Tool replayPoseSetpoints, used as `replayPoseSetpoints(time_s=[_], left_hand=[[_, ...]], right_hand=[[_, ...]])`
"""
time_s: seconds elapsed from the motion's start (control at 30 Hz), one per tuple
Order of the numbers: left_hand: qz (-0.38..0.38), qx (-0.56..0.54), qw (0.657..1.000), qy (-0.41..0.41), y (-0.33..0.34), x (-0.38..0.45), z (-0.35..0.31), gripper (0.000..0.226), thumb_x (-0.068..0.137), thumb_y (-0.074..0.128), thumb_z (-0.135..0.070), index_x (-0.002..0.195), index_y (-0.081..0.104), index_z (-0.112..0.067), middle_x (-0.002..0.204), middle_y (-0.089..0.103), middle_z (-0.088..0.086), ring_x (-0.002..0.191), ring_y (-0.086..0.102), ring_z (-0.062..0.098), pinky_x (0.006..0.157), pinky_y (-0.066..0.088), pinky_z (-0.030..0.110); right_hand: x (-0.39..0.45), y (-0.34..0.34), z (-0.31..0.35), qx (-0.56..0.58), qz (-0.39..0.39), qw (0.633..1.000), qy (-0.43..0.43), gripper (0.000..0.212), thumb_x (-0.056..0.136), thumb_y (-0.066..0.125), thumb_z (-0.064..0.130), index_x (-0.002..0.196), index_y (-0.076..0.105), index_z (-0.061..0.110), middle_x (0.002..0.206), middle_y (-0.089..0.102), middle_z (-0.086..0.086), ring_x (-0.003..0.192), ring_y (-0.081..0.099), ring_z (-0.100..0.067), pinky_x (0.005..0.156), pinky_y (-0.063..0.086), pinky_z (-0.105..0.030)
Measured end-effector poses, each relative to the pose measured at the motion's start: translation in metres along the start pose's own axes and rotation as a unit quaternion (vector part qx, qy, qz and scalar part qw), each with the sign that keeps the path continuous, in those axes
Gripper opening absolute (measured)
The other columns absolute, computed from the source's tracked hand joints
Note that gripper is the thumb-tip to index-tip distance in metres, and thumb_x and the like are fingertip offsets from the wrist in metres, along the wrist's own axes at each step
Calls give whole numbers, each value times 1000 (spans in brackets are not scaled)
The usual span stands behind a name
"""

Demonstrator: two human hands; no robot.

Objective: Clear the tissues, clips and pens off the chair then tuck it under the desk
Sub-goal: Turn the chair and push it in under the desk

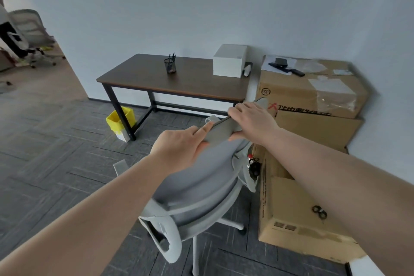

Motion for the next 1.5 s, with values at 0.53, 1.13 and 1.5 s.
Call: replayPoseSetpoints(time_s=[0.53,1.13,1.5], left_hand=[[-118,6,987,110,45,-16,241,61,94,2,-55,148,19,-35,97,63,-3,76,66,24,47,41,29],[-221,-23,973,63,111,71,457,46,85,41,-59,114,49,-23,75,60,8,61,60,32,54,47,36],[-182,-72,977,85,153,148,570,60,87,19,-69,117,47,-25,85,62,7,77,63,34,72,52,44]], right_hand=[[162,15,120,-72,-23,997,-10,69,79,54,65,106,52,1,105,59,-14,101,52,-31,71,46,-41],[349,52,155,-69,-120,990,34,68,67,52,72,85,55,6,73,60,-6,61,58,-27,50,40,-31],[466,73,163,-73,-101,985,121,63,68,65,68,88,55,9,81,61,-5,76,59,-28,57,31,-32]])
Point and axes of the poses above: each hand's wrist, its own x-axis towards the middle knuckle, its own y-axis out of the palm, z = x × y, the point moved 9 cm from there along x, towards the middle knuckle
